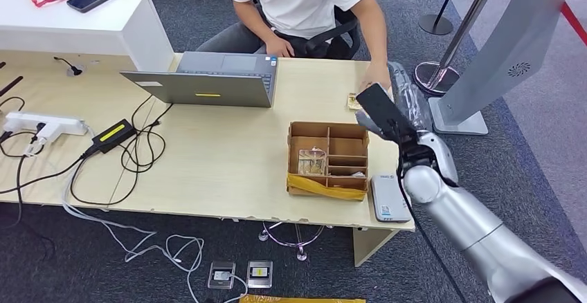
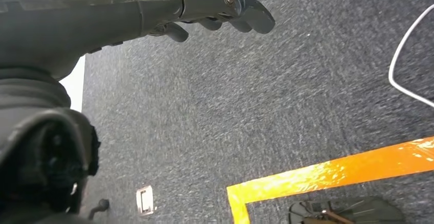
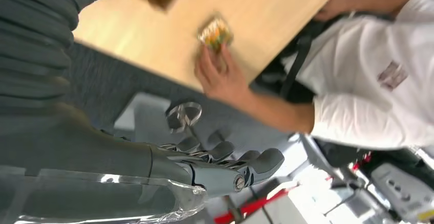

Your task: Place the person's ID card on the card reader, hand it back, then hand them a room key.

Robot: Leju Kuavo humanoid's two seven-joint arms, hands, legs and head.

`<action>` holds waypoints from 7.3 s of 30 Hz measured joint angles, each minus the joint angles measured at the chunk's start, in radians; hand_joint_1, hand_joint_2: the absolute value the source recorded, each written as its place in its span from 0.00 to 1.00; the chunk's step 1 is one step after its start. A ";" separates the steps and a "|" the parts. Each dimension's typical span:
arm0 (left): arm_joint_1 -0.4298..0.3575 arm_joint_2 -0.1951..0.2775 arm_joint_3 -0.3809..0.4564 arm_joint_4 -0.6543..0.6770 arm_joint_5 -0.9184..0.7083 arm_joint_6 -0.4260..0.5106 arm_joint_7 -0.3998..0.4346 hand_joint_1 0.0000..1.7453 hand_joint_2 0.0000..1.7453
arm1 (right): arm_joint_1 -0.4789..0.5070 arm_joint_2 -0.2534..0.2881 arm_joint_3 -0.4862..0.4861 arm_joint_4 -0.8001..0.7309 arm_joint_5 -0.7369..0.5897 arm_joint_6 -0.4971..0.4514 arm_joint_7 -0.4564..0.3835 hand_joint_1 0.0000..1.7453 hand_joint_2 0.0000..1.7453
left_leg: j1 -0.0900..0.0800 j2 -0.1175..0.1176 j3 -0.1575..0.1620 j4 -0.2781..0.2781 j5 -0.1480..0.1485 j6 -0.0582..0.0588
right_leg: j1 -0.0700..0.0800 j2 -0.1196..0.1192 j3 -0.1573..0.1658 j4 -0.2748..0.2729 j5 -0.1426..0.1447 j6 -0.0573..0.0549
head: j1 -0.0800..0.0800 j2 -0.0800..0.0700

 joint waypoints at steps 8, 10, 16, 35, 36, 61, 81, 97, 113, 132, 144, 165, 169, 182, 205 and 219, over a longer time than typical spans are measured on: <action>0.014 0.004 0.000 0.002 0.018 0.000 -0.007 0.00 0.00 | 0.215 -0.058 -0.078 -0.291 -0.074 0.040 -0.057 0.00 1.00 | 0.000 0.001 0.000 0.000 0.000 0.000 | 0.000 0.001 0.000 0.000 0.000 0.000 | 0.000 0.000; 0.014 0.004 0.000 0.002 0.023 0.000 -0.014 0.00 0.00 | 0.248 -0.065 -0.095 -0.333 -0.109 0.092 -0.083 0.00 1.00 | 0.000 0.001 0.000 0.000 0.000 0.000 | 0.000 0.001 0.000 0.000 0.000 0.000 | 0.000 0.000; 0.015 0.004 0.000 0.002 0.006 0.000 -0.022 0.00 0.00 | 0.355 -0.085 -0.103 -0.441 -0.057 0.177 -0.105 0.00 1.00 | 0.000 0.001 0.000 0.000 0.000 0.000 | 0.000 0.000 0.000 0.000 0.000 0.000 | 0.000 0.000; 0.014 0.005 0.002 -0.021 -0.062 0.000 0.068 0.00 0.00 | 0.367 -0.114 -0.072 -0.455 0.519 0.282 0.247 0.00 1.00 | 0.000 0.001 -0.001 0.000 0.000 0.000 | 0.000 0.000 0.000 0.000 0.000 0.000 | 0.000 0.000; 0.015 0.005 0.003 -0.022 -0.065 0.000 0.067 0.00 0.00 | 0.356 -0.114 -0.064 -0.451 0.544 0.296 0.250 0.00 1.00 | 0.000 0.001 -0.001 0.000 0.000 0.000 | 0.000 0.000 0.000 0.000 0.000 0.000 | 0.000 0.000; 0.028 0.004 0.065 -0.037 -0.085 0.000 0.013 0.00 0.00 | 0.184 -0.040 0.116 -0.234 0.600 0.368 0.223 0.00 1.00 | 0.000 0.000 -0.001 0.000 0.000 0.000 | 0.000 0.000 0.000 0.000 0.000 0.000 | 0.000 0.000; 0.039 -0.001 0.120 -0.037 -0.125 0.000 -0.011 0.00 0.00 | 0.168 -0.027 0.176 -0.164 0.598 0.339 0.231 0.00 1.00 | 0.000 0.000 -0.001 0.000 0.000 0.000 | 0.000 0.000 0.000 0.000 0.000 0.000 | 0.000 0.000; 0.052 -0.005 0.154 -0.040 -0.131 0.000 -0.003 0.00 0.00 | 0.162 -0.024 0.192 -0.111 0.583 0.318 0.222 0.00 1.00 | 0.000 0.000 -0.001 0.000 0.000 0.000 | 0.000 0.000 0.000 0.000 0.000 0.000 | 0.000 0.000; 0.060 -0.004 0.159 -0.059 -0.146 0.000 0.014 0.00 0.00 | 0.162 -0.024 0.192 -0.063 0.566 0.303 0.213 0.00 1.00 | 0.000 0.001 -0.001 0.000 0.000 0.000 | 0.000 0.000 0.000 0.000 0.000 0.000 | 0.000 0.000; 0.068 0.001 0.163 -0.088 -0.177 0.000 0.028 0.00 0.00 | 0.156 -0.018 0.191 -0.022 0.530 0.283 0.188 1.00 1.00 | 0.000 0.001 -0.001 0.000 0.000 0.000 | 0.000 0.000 0.000 0.000 0.000 0.000 | 0.000 0.000; 0.070 0.003 0.176 -0.095 -0.194 0.000 0.038 0.00 0.00 | 0.142 0.004 0.191 0.005 0.526 0.251 0.174 1.00 1.00 | 0.001 0.001 -0.001 0.000 0.000 0.000 | 0.000 0.000 0.000 0.000 0.000 0.000 | 0.000 0.000; 0.070 0.004 0.184 -0.101 -0.208 0.000 0.032 0.00 0.00 | 0.107 0.062 0.191 0.066 0.511 0.176 0.140 1.00 1.00 | 0.001 0.001 -0.001 0.000 0.000 0.000 | 0.000 0.000 0.000 0.001 0.000 -0.001 | 0.000 0.000; 0.070 0.004 0.186 -0.101 -0.238 0.000 0.025 0.00 0.00 | 0.077 0.060 0.177 0.066 0.527 0.075 0.166 1.00 1.00 | 0.000 0.001 0.000 0.000 0.000 0.000 | 0.000 0.000 0.000 0.000 0.001 -0.001 | 0.000 0.000; 0.075 -0.006 0.227 -0.101 -0.316 0.000 0.019 0.00 0.00 | -0.107 -0.003 0.044 -0.024 0.575 0.015 0.259 1.00 1.00 | 0.000 0.001 0.000 0.000 0.001 -0.001 | 0.000 0.000 0.000 0.000 0.001 -0.001 | 0.000 0.000; 0.005 -0.010 0.116 -0.101 -0.223 -0.002 0.098 0.00 0.00 | -0.202 0.012 0.056 0.166 0.587 0.155 0.278 1.00 1.00 | 0.001 0.000 -0.002 0.000 0.001 -0.001 | 0.000 0.000 0.000 0.001 0.001 -0.001 | 0.000 0.000; -0.004 0.000 0.051 -0.100 -0.142 0.000 0.090 0.00 0.00 | -0.214 0.063 0.090 0.361 0.568 0.077 0.234 0.46 1.00 | 0.001 0.000 -0.001 0.000 0.001 -0.001 | 0.000 0.000 0.000 0.001 0.001 -0.001 | 0.000 0.000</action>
